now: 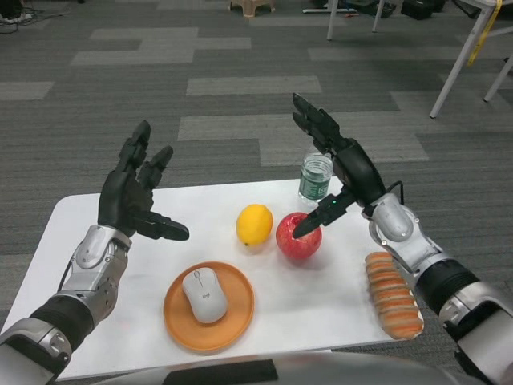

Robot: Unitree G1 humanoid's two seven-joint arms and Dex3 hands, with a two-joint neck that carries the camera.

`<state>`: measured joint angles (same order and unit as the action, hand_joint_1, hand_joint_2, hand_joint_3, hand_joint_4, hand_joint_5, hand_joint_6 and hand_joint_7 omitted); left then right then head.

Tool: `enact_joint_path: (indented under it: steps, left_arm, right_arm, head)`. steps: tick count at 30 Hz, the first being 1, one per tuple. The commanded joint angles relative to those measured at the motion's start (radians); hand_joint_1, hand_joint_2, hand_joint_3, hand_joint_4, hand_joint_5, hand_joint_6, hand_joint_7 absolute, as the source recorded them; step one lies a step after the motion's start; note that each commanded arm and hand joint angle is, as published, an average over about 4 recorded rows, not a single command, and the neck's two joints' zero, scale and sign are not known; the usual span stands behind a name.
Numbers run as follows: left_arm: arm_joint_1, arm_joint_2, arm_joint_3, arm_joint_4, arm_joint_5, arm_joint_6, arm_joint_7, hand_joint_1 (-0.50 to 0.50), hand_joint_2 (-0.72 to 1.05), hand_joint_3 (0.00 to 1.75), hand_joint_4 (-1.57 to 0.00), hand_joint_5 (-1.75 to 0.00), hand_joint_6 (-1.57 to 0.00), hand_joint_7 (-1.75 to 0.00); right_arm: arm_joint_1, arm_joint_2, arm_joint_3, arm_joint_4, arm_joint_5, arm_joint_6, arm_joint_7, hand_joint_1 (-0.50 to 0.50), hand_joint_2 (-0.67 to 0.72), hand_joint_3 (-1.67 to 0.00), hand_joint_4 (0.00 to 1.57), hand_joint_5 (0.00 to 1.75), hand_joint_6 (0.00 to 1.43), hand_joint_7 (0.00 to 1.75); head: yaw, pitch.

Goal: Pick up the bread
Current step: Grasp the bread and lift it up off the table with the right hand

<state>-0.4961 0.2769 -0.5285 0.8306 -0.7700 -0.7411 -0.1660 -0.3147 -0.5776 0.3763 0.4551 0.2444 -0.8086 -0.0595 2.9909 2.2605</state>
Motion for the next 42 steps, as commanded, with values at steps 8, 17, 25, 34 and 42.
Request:
enact_joint_path:
  steps: [8, 17, 25, 34, 42]
  left_arm:
    - [-0.014, 0.023, -0.021, 0.031, -0.033, 0.000, -0.003, 0.50, -0.19, 0.09, 0.00, -0.41, 0.00, 0.00]
    - [-0.019, 0.038, -0.036, 0.045, -0.061, -0.002, -0.003, 0.50, -0.19, 0.09, 0.00, -0.41, 0.00, 0.00]
    - [-0.019, 0.042, -0.035, 0.045, -0.064, -0.007, -0.003, 0.50, -0.19, 0.09, 0.00, -0.41, 0.00, 0.00]
    - [-0.025, 0.041, -0.048, 0.045, -0.064, -0.011, -0.003, 0.50, -0.19, 0.09, 0.00, -0.41, 0.00, 0.00]
    - [-0.023, 0.032, -0.058, 0.044, -0.064, -0.014, -0.003, 0.50, -0.19, 0.09, 0.00, -0.41, 0.00, 0.00]
  right_arm:
    - [0.229, -0.103, -0.078, -0.242, 0.045, 0.104, 0.000, -0.46, -0.32, -0.02, 0.00, 0.29, 0.00, 0.07]
    - [0.425, -0.234, -0.200, -0.227, 0.058, 0.075, 0.009, -0.46, -0.22, -0.08, 0.00, 0.19, 0.00, 0.07]
    - [0.523, -0.342, -0.259, -0.167, 0.062, 0.068, 0.043, -0.46, 0.08, -0.06, 0.00, 0.19, 0.00, 0.07]
    - [0.446, -0.122, -0.649, -0.083, -0.053, 0.153, 0.536, -0.46, 0.09, 0.00, 0.00, 0.19, 0.00, 0.07]
    - [0.276, 0.117, -1.033, -0.072, -0.445, 0.234, 0.843, -0.46, 0.08, 0.00, 0.00, 0.10, 0.00, 0.07]
  head:
    - [-0.045, -0.011]
    - [-0.126, -0.023]
    - [-0.201, -0.010]
    - [-0.352, 0.018]
    - [-0.390, 0.029]
